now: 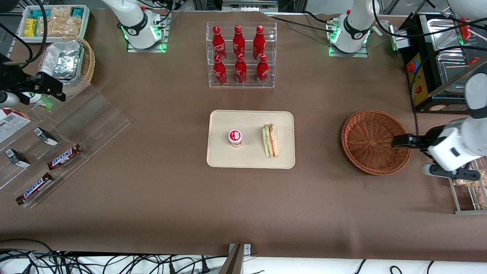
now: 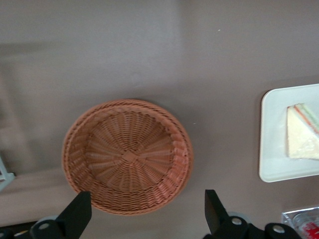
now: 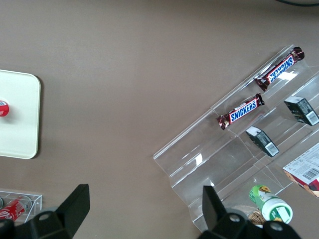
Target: Place sandwich from basket to tray
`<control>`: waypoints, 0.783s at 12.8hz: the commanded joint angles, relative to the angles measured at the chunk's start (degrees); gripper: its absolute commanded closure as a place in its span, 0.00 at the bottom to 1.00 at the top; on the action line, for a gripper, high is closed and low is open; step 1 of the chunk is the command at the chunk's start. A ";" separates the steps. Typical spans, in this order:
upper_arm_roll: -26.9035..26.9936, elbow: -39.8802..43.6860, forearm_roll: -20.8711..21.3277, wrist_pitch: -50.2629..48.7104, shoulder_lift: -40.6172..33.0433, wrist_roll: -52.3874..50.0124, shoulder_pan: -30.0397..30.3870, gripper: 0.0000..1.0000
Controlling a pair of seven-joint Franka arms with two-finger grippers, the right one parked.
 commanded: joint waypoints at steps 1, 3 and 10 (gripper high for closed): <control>1.19 -0.24 -0.79 1.32 -0.23 1.46 -1.33 0.00; 0.40 -0.07 -0.09 1.41 -0.23 1.11 -1.50 0.00; -4.87 -8.40 6.23 2.11 -8.04 -3.99 -1.59 0.00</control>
